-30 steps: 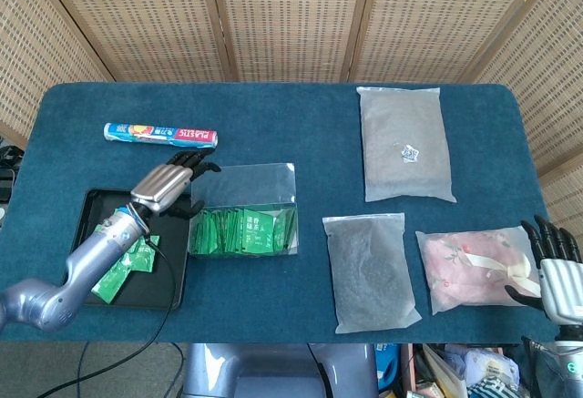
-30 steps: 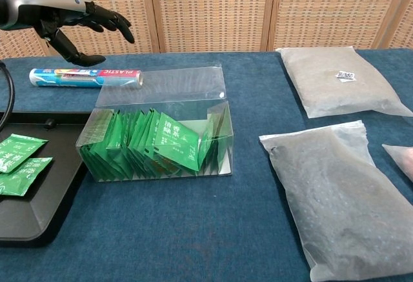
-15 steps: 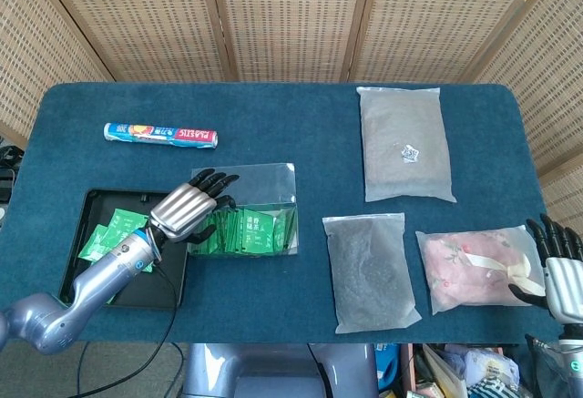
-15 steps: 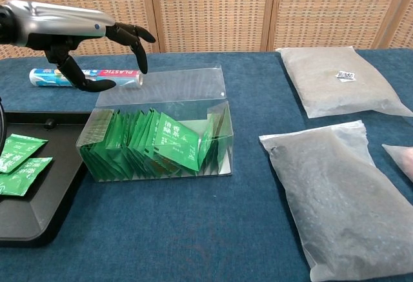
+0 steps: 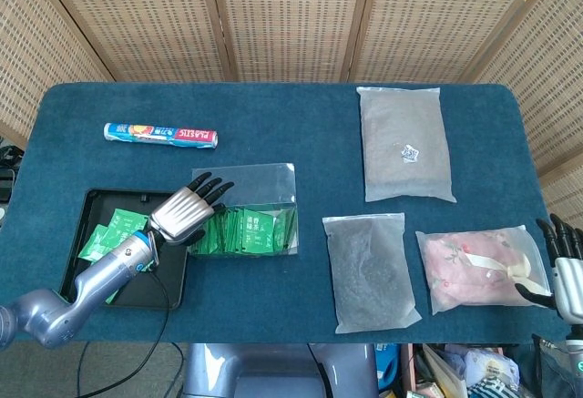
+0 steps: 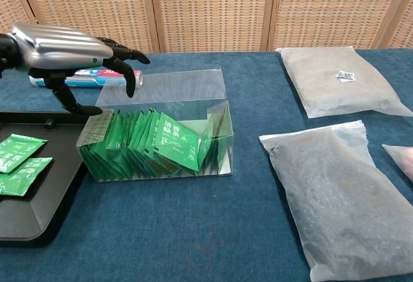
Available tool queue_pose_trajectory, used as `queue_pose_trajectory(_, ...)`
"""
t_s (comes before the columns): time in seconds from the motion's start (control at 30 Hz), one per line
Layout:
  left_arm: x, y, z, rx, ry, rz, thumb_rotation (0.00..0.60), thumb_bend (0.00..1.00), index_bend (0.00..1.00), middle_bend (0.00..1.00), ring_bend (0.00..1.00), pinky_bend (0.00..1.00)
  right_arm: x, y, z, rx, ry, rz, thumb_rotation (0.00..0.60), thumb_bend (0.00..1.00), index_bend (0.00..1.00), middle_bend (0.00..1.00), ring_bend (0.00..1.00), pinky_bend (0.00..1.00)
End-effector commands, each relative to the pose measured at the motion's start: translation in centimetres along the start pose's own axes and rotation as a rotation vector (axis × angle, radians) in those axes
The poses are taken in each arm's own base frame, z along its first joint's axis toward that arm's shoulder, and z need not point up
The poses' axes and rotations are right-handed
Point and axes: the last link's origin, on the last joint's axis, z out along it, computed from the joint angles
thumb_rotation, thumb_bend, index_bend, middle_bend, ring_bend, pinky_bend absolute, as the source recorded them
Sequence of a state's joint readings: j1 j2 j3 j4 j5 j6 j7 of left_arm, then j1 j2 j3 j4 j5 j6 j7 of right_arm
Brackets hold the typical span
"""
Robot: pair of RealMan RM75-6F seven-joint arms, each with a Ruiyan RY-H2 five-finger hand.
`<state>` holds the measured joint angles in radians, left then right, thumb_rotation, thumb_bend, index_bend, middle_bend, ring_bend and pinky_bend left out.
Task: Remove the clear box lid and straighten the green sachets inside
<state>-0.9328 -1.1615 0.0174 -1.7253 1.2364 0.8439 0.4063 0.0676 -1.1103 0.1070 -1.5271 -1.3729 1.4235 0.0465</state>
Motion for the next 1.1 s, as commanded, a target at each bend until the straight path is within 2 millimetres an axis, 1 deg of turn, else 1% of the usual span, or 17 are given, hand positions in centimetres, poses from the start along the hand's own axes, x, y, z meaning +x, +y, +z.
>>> queue_pose_trajectory(0.03,-1.8,-0.1,0.0,-0.033,0.046,0.035,0.600,0.36,0.33,0.00,0.00,0.00,0.0,0.0,0.0,-0.002,-0.002,-0.001,0.600,0.00,0.00,0.00,0.00,0.00)
queue_pose_trajectory(0.13,-2.2,-0.2,0.3,-0.053,0.099,0.043,0.600,0.36,0.33,0.00,0.00,0.00,-0.2,0.0,0.1,-0.004,-0.006,-0.005,0.600,0.00,0.00,0.00,0.00,0.00)
queue_pose_trajectory(0.3,-2.2,-0.4,1.0,-0.077,0.152,0.076,0.600,0.36,0.33,0.00,0.00,0.00,-0.2,0.0,0.2,-0.006,-0.006,-0.009,0.600,0.00,0.00,0.00,0.00,0.00)
queue_pose_trajectory(0.53,-2.7,-0.4,1.8,-0.098,0.137,0.142,0.600,0.36,0.33,0.00,0.00,0.00,-0.3,0.1,0.2,-0.014,-0.004,-0.014,0.600,0.00,0.00,0.00,0.00,0.00)
queue_pose_trajectory(0.73,-3.3,0.4,2.5,-0.113,0.141,0.139,0.600,0.36,0.33,0.00,0.00,0.00,-0.2,0.1,0.2,-0.013,0.000,-0.018,0.600,0.00,0.00,0.00,0.00,0.00)
queue_pose_trajectory(0.93,-3.3,0.7,3.2,-0.115,0.137,0.154,0.600,0.36,0.33,0.00,0.00,0.00,-0.1,0.3,0.2,-0.020,0.003,-0.014,0.600,0.00,0.00,0.00,0.00,0.00)
queue_pose_trajectory(1.1,-3.4,0.9,3.4,-0.110,0.127,0.162,0.600,0.36,0.33,0.00,0.00,0.00,0.0,0.5,0.3,-0.026,0.006,-0.008,0.600,0.00,0.00,0.00,0.00,0.00)
